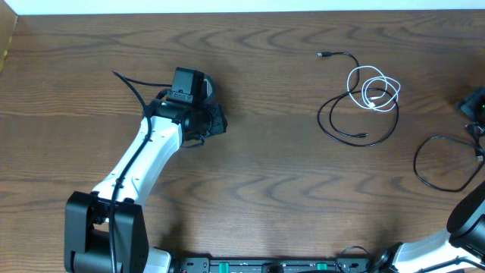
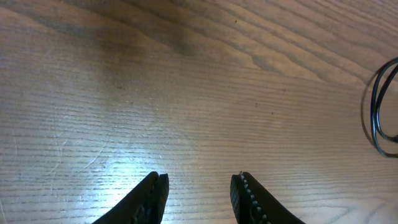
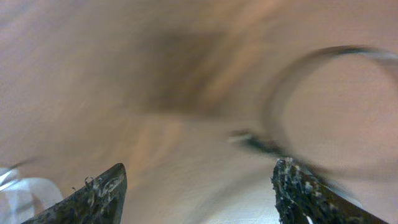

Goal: Untangle cables

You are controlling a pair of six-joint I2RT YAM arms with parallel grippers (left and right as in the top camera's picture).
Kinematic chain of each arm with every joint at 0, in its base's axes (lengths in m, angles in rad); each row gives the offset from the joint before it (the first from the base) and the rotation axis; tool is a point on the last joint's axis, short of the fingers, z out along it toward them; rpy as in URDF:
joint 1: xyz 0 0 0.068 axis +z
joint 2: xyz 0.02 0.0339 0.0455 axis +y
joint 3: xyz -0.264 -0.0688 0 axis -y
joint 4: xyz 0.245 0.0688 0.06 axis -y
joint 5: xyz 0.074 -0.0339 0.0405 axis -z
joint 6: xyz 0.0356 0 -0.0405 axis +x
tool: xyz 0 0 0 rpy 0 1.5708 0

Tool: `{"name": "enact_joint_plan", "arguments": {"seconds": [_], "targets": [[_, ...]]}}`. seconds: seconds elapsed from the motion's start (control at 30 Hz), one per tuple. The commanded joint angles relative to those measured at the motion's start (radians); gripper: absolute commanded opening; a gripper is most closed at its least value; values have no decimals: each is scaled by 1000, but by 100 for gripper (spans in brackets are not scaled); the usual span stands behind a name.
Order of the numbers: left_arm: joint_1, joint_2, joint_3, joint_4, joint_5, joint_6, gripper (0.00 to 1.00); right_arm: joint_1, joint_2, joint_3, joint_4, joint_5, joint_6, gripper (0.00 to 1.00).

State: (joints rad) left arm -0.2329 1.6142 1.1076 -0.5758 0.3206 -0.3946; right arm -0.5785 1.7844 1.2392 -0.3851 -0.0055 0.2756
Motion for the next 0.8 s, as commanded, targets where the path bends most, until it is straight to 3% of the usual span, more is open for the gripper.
{"name": "enact_joint_plan", "arguments": {"seconds": [0.0, 0.1, 0.27, 0.53, 0.77], "targets": [[-2, 2, 9, 1, 8, 9, 38, 25, -26, 8, -1, -344, -70, 66], [-2, 2, 9, 2, 8, 9, 38, 76, -26, 8, -29, -420, -144, 62], [-2, 2, 9, 2, 8, 9, 38, 171, -8, 8, -72, -310, -161, 49], [-2, 2, 9, 1, 8, 9, 38, 293, 93, 8, 21, -237, -149, 43], [-2, 2, 9, 1, 9, 9, 38, 319, 186, 8, 108, -135, -18, 43]]}}
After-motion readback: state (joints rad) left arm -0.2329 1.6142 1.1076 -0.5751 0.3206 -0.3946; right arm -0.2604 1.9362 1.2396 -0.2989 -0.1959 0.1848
